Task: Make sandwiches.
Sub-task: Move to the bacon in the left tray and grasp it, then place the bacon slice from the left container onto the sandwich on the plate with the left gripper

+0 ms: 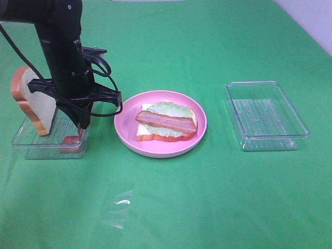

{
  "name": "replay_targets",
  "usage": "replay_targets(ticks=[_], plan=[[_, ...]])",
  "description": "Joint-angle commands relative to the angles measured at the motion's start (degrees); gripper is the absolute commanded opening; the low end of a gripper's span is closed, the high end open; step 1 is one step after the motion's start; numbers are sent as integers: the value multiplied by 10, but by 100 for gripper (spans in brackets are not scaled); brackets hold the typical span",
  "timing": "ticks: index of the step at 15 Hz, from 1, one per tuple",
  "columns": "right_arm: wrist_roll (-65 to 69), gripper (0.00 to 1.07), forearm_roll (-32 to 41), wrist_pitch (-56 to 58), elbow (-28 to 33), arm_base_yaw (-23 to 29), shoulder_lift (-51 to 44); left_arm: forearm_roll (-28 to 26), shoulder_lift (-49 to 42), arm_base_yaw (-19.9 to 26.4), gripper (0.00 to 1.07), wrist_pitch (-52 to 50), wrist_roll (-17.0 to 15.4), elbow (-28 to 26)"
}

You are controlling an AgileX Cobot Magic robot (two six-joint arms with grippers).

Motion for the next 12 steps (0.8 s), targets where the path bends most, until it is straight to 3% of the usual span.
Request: replay_targets(ticks=[1, 10, 12], plan=[[1, 96, 2, -2, 1, 1, -18, 2, 3, -2, 0, 1, -3, 4], [1, 96, 2, -2, 1, 1, -18, -29, -94, -8, 0, 2, 6, 3], [1, 96, 2, -2, 1, 1, -18, -82, -146, -11, 0, -11, 45, 3]])
